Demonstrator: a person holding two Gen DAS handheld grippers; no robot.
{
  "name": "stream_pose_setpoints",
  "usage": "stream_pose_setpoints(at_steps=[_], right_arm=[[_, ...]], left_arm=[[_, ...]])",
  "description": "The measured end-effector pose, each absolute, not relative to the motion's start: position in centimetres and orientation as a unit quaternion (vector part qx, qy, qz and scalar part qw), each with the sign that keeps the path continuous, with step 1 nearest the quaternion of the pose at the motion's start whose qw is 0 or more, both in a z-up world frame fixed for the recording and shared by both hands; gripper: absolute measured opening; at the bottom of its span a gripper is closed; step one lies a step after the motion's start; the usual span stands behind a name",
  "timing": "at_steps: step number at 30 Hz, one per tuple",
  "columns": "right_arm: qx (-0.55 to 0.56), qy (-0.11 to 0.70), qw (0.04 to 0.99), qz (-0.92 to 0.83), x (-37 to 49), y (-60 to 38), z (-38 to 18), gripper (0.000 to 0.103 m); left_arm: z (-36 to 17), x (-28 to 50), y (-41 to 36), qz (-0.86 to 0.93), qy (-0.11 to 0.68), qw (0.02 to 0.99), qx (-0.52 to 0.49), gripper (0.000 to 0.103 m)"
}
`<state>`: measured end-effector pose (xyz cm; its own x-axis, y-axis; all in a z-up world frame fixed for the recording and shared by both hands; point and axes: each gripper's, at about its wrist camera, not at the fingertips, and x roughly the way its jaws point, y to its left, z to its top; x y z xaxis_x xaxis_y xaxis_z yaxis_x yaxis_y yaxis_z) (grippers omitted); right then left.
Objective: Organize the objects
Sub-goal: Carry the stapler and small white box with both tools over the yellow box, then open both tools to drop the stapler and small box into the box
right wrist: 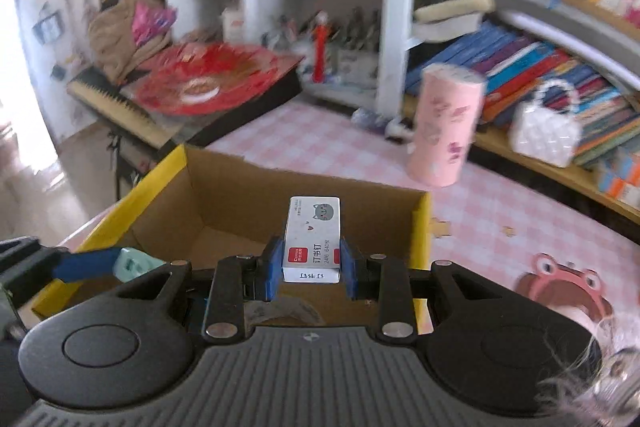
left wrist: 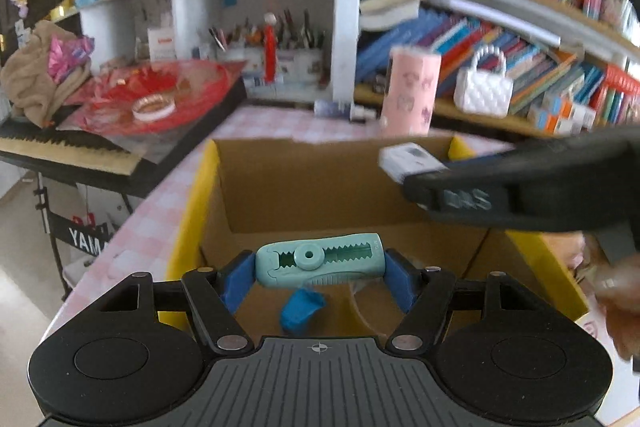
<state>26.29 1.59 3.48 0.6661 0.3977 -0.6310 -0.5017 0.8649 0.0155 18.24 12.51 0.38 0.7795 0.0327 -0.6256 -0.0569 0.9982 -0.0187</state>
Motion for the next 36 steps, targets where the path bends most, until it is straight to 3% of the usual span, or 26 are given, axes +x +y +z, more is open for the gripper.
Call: stream_pose_setpoints(at_steps=[9, 20, 22, 25, 36], right_arm=[[-0.134, 0.398, 0.854, 0.307, 29.9, 5.1, 0.6, 0.028], [-0.157, 0.453, 0.816, 0.323, 30.9, 6.3, -1.5, 0.029], [-0.159, 0.447, 0.818, 0.325, 30.7, 6.3, -1.3, 0.029], [-0.155, 0.415, 0.837, 0.321, 29.9, 6.0, -0.1, 0.048], [-0.099, 0.290, 0.913, 0.268, 23.0, 1.5, 6.2, 0.053]], left_arm=[[-2.1, 20.1, 11.9, 0.032, 0.388, 0.921, -0.020, 0.069], [-2.6, 20.3, 11.9, 0.036, 0.399, 0.915, -0.037, 0.070], [-2.3, 20.0, 11.9, 0.039, 0.391, 0.919, -0.039, 0.071], [-1.2, 19.1, 12.2, 0.051, 0.364, 0.929, -0.044, 0.073], [3.3, 13.7, 13.7, 0.078, 0.264, 0.959, -0.061, 0.078]])
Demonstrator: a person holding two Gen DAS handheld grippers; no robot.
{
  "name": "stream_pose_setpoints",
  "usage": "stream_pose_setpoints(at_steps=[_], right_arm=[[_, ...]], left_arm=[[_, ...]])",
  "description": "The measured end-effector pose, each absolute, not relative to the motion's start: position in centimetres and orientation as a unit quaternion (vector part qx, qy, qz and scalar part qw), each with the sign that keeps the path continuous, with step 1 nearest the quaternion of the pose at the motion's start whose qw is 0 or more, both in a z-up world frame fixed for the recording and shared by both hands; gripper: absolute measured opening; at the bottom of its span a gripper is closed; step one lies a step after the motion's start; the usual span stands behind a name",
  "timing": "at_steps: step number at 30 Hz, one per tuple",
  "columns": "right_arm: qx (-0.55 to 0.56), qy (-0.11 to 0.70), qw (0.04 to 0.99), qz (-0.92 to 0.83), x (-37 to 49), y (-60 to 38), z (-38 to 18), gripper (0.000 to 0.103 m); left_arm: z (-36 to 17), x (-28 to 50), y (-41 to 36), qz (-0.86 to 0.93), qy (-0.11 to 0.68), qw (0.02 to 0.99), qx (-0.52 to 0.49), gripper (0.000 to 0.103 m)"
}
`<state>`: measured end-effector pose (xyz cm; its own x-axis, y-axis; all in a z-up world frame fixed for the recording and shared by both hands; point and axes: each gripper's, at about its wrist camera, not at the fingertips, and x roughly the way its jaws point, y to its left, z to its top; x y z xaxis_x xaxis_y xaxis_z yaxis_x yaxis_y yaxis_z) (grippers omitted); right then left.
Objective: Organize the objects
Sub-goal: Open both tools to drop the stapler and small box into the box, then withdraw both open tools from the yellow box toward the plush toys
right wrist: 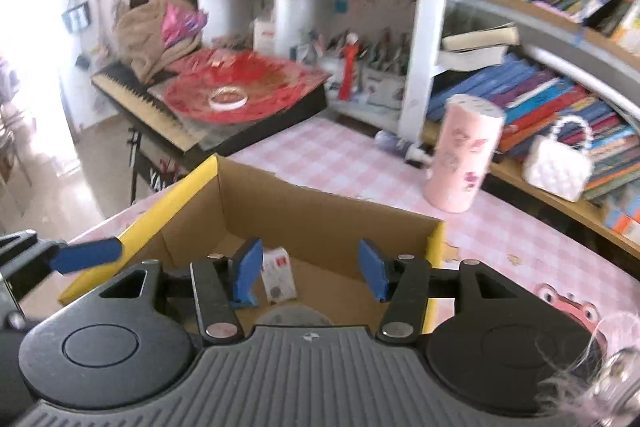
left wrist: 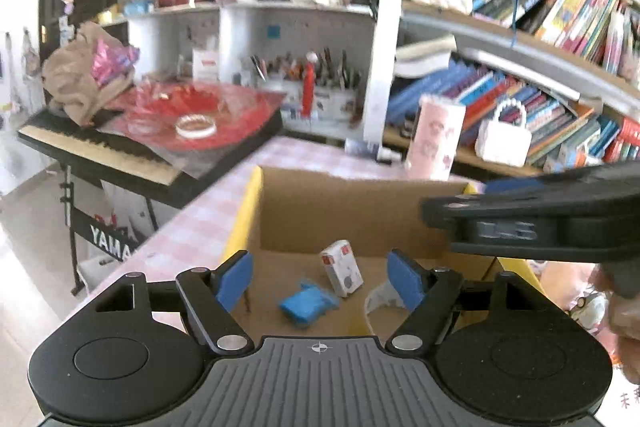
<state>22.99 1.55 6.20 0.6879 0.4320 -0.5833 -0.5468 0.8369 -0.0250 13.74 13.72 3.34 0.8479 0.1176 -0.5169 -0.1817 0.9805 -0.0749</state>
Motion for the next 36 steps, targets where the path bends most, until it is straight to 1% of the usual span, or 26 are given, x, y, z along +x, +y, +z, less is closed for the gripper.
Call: stream_pose_setpoints(at_steps=[2, 7, 17, 19, 25, 30, 32, 36], right_arm=[[-0.085, 0.277, 0.923, 0.255, 21.1, 0.2, 7.0, 0.057], [-0.073, 0.259, 0.939, 0.216, 16.8, -2.2, 7.3, 0.061], [-0.099, 0.283, 0.937, 0.181, 7.3, -1.6, 2.8, 0.061], [-0.100, 0.292, 0.935, 0.172, 5.8, -1.4, 2.1, 0.061], [-0.088, 0.311, 0.933, 0.157, 2.2, -1.4, 1.0, 0.061], [-0.093, 0.324, 0.930, 0.147, -0.6, -1.5, 0.0, 0.064], [-0.097, 0.328, 0.929, 0.141, -1.3, -1.7, -0.2, 0.067], [-0.094, 0.332, 0.931, 0.118, -2.5, -2.7, -0.3, 0.069]], left_arm=[[3.7, 12.4, 14.1, 0.086, 0.254, 0.962, -0.061, 0.080], [4.0, 9.3, 14.8, 0.091, 0.247, 0.962, -0.068, 0.081], [2.2, 1.7, 15.5, 0.093, 0.282, 0.952, -0.068, 0.083], [1.8, 0.6, 15.5, 0.098, 0.288, 0.950, -0.064, 0.087], [1.0, -1.6, 16.3, 0.081, 0.310, 0.944, -0.080, 0.088], [0.4, -2.8, 15.6, 0.057, 0.324, 0.942, -0.072, 0.088], [0.2, -3.0, 15.1, 0.044, 0.331, 0.940, -0.066, 0.088], [0.0, -3.2, 14.2, 0.018, 0.338, 0.939, -0.059, 0.088]])
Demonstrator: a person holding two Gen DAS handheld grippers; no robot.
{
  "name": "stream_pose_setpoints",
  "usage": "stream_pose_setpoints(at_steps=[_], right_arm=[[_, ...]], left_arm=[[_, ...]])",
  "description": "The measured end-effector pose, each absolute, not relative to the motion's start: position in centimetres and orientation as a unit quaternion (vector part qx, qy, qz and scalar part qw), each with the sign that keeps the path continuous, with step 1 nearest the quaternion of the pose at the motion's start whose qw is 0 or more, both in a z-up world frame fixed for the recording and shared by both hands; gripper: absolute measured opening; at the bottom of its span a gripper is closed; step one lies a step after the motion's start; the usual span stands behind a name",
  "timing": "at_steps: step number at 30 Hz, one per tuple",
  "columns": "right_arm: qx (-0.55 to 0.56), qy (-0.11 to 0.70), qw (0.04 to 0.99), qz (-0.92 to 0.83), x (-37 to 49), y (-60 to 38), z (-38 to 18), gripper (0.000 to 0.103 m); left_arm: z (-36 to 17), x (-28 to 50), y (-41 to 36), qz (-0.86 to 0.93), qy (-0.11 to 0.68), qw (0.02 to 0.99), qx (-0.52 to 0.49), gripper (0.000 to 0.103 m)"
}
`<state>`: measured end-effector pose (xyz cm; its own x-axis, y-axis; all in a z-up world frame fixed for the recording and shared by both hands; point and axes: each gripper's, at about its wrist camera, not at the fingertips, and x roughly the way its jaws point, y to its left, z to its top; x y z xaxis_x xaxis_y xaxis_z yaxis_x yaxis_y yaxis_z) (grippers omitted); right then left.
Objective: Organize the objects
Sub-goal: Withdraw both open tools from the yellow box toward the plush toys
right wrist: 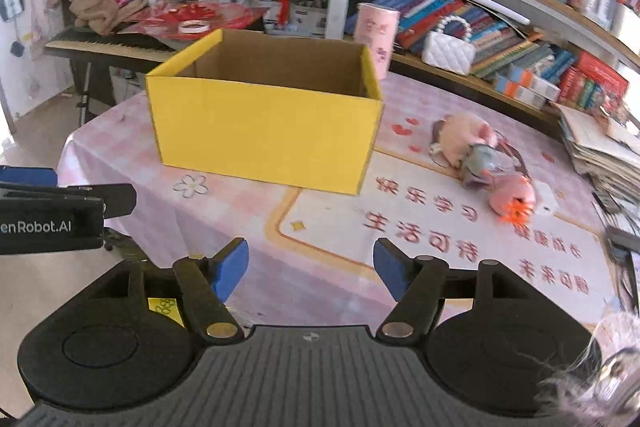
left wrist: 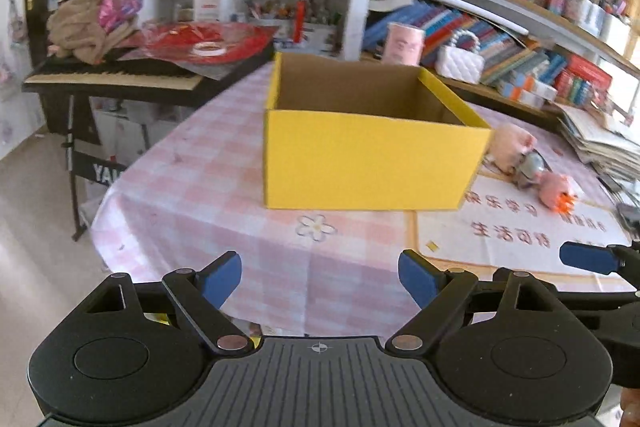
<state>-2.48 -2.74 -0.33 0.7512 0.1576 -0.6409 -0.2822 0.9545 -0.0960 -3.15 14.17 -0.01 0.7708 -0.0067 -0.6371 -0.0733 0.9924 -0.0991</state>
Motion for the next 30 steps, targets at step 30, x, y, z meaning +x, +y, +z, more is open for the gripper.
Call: stream_pose_setpoints(at_steps=[30], right_arm=[[-0.048, 0.354, 0.933, -0.039, -0.7, -14.8, -0.9, 0.073]], left_arm=[[-0.8, 2.9, 2.3, -0.098, 0.362, 0.927, -0.012, 0.093]])
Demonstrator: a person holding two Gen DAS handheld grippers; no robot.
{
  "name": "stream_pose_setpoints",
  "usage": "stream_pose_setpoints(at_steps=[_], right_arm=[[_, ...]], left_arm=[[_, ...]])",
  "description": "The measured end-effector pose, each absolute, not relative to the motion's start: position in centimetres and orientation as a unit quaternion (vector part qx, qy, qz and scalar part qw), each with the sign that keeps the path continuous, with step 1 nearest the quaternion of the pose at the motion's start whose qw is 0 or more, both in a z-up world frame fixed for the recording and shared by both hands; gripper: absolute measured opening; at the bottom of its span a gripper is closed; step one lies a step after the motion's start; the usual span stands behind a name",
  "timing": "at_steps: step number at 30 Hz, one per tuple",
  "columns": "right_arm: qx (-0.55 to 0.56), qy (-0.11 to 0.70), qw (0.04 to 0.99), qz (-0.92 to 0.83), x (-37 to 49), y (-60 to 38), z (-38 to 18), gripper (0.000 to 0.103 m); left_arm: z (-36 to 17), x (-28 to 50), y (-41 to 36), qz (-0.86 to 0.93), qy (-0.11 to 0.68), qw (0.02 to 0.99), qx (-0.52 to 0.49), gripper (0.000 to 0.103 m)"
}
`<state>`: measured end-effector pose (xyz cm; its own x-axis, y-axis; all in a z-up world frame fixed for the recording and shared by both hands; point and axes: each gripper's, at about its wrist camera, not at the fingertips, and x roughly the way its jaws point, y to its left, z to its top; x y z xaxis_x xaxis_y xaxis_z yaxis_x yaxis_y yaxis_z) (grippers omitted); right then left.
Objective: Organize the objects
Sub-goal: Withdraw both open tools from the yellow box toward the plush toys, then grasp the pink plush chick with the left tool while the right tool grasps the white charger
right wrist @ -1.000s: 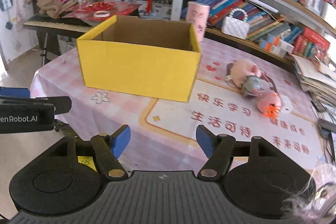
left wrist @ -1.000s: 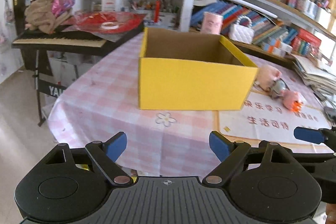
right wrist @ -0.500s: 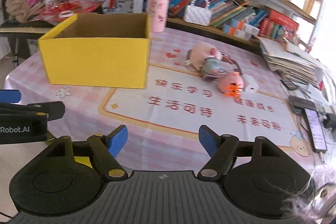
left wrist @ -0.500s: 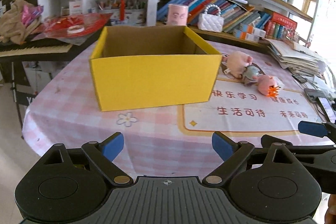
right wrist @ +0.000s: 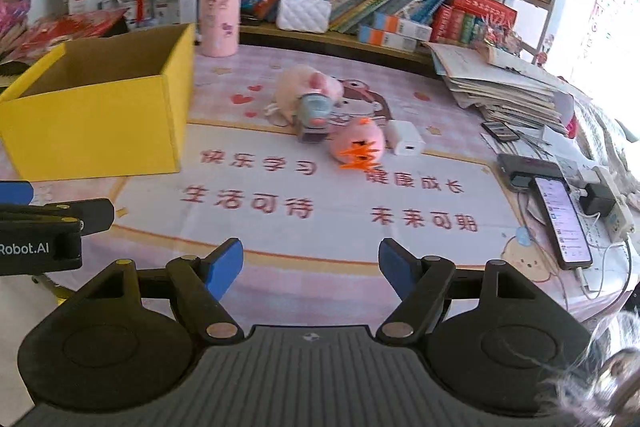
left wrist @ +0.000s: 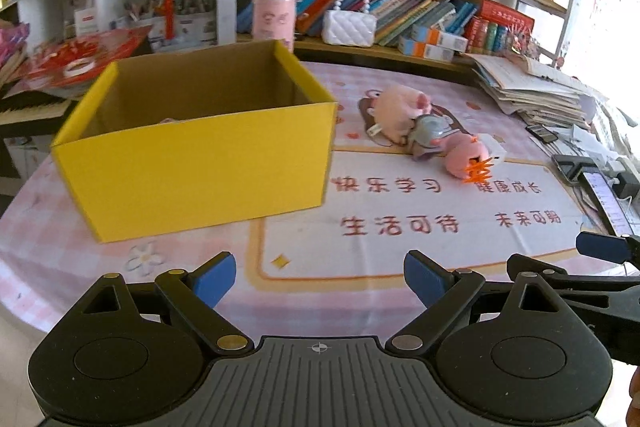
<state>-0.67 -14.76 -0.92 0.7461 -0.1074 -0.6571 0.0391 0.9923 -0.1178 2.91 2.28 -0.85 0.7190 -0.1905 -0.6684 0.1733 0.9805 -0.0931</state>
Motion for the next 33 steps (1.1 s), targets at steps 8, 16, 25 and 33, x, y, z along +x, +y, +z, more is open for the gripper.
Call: stream_pose_setpoints(at_steps=[8, 16, 25, 33], right_arm=[[-0.039, 0.373, 0.926, -0.052, 2.7, -19.5, -1.3, 0.074], [-0.028, 0.384, 0.922, -0.036, 6.5, -23.7, -2.0, 0.074], [-0.003, 0.394, 0.919, -0.016, 10.3, -28.0, -2.9, 0.073], [0.014, 0.388, 0.921, -0.019, 14.5, -31.4, -3.6, 0.068]], left_arm=[[-1.3, 6.0, -1.9, -0.105, 0.372, 0.922, -0.008, 0.093], [-1.7, 8.7, -5.9, -0.103, 0.369, 0.924, -0.003, 0.093], [-2.3, 11.4, -10.1, -0.093, 0.380, 0.920, 0.012, 0.093], [-2.5, 13.8, -13.1, -0.097, 0.377, 0.921, 0.038, 0.093]])
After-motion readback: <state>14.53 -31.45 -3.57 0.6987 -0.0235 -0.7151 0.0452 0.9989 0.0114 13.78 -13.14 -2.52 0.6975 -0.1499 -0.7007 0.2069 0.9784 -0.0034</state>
